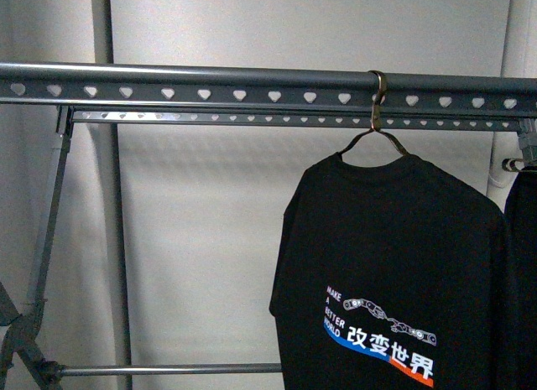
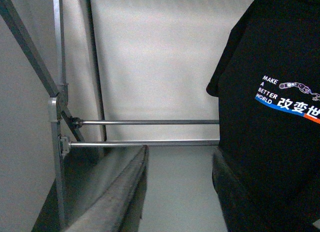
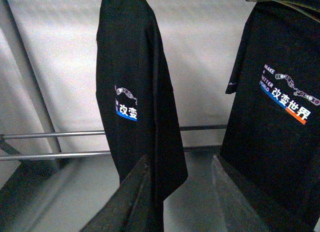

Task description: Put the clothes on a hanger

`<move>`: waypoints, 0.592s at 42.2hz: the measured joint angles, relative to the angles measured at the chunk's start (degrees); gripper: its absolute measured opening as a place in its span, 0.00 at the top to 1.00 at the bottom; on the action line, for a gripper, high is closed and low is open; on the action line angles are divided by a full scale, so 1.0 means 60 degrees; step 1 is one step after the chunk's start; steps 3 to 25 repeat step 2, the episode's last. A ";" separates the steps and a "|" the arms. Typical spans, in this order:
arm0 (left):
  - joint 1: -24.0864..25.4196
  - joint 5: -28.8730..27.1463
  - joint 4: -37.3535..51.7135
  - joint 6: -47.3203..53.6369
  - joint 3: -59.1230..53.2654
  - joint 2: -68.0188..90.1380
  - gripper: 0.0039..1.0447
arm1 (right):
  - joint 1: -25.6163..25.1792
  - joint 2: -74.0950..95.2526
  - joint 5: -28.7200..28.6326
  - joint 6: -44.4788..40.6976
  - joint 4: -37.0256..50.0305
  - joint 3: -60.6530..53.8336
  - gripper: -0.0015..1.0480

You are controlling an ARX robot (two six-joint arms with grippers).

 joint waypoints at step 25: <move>0.0000 0.0000 0.0000 0.0000 0.0000 0.0000 0.48 | 0.0000 0.0000 0.0000 0.0000 0.0000 0.0000 0.52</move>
